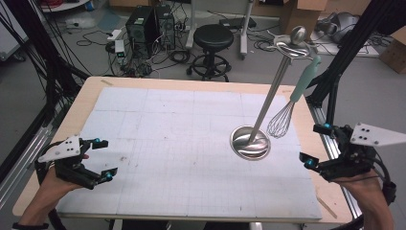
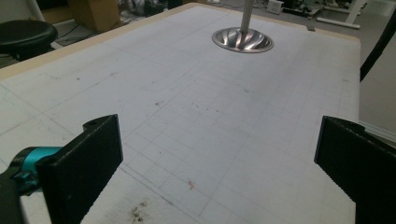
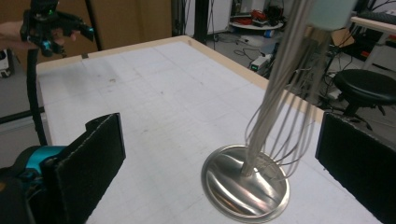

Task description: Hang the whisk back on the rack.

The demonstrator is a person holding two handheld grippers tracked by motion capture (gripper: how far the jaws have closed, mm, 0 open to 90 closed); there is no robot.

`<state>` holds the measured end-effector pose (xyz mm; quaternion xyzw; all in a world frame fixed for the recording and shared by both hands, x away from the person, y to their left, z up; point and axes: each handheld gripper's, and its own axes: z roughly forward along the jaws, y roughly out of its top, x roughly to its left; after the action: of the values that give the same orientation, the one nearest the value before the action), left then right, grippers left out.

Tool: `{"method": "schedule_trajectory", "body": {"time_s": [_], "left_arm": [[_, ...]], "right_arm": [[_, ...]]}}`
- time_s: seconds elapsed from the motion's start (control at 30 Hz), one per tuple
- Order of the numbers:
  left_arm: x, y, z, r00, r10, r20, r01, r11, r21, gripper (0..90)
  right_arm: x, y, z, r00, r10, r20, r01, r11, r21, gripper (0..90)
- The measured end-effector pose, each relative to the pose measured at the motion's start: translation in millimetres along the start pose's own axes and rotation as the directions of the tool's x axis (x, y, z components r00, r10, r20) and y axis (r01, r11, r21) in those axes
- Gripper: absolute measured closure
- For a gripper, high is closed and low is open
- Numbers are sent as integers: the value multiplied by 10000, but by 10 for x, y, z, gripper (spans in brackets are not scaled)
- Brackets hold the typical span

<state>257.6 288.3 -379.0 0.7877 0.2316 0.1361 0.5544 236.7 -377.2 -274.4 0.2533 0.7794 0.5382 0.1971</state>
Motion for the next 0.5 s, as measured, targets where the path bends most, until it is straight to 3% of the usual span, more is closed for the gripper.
{"method": "schedule_trajectory", "body": {"time_s": [0.5], "left_arm": [[-84,-11,-31,9999,146,-31,-146,9998,-161,17]], "right_arm": [[257,-409,463,9973,118,-725,-131,9998,-180,5]]}}
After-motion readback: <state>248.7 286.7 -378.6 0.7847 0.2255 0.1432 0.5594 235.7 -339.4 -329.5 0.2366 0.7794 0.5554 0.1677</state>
